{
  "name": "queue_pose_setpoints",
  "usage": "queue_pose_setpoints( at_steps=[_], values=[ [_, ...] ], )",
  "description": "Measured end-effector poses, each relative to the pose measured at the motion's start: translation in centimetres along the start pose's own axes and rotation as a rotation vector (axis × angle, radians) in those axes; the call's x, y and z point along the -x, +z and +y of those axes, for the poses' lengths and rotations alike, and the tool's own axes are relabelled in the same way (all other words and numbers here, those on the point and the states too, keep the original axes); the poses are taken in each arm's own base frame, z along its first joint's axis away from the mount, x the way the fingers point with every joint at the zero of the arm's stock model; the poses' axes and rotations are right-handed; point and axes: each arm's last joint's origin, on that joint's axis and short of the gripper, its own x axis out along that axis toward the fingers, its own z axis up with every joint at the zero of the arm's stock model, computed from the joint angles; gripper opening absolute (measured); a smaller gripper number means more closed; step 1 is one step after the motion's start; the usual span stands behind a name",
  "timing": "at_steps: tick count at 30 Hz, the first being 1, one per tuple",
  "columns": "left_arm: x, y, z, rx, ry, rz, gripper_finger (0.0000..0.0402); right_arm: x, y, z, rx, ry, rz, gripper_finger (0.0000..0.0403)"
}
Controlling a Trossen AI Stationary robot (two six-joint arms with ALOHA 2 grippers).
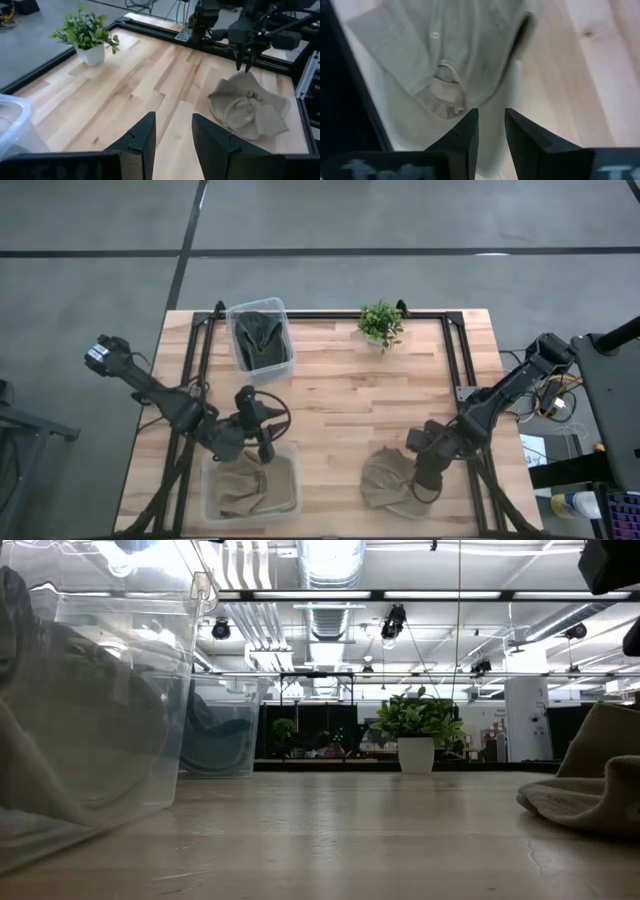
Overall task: Pick & Place hat
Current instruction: Put the brown cap into the bottom transparent bin
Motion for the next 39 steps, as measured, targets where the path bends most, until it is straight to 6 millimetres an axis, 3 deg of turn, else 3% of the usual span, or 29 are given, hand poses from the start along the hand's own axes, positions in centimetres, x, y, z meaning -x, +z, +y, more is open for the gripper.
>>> queue_pose_setpoints(
  at_steps=[10,18,29,39],
  values=[
    [0.3,-0.4,-0.5,0.011,-0.038,-0.013,0.0119,-0.7,-0.3,-0.5,-0.017,-0.015,-0.02,0.0103],
    [0.7,-0.5,-0.9,0.014,-0.058,-0.019,0.0119,-2.1,-1.1,-2.0,-0.055,-0.082,0.005,0.0103],
    [0.7,-0.5,-0.9,0.026,-0.055,-0.026,0.0119,-2.8,-0.8,-0.7,0.0,0.136,-0.02,0.007],
    [0.7,-0.4,-0.9,0.029,-0.046,-0.033,0.0119,-3.7,-1.2,-1.7,-0.005,0.097,-0.031,0.0016]
  ],
)
